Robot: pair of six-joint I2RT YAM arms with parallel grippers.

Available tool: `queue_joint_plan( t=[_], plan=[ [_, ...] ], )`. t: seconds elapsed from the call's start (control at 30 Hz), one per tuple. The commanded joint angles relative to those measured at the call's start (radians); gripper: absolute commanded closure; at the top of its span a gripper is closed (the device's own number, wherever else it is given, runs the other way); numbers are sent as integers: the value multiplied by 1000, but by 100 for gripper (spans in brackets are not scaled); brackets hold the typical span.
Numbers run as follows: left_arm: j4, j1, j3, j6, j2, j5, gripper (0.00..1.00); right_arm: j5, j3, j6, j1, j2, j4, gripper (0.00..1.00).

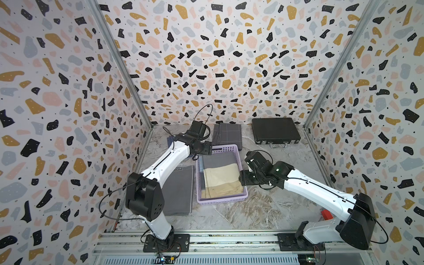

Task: Put the folded pillowcase in the basket
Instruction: Move the basket to the center of the board.

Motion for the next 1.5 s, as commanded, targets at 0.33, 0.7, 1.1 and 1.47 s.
queue_joint_plan(
  t=[0.33,0.7,1.1,1.47],
  plan=[
    [-48,91,-410,-165,-446,32,20,-18,144,-205,-88,322,-95,80],
    [-28,91,-434,-187,-430,113,22,86,-191,-144,-192,-5,-186,97],
    [6,91,-472,-194,-437,131,23,206,-232,-180,-354,52,-226,97],
    [-7,119,-468,-191,-374,94,22,290,-135,-223,-418,79,-259,96]
  ],
)
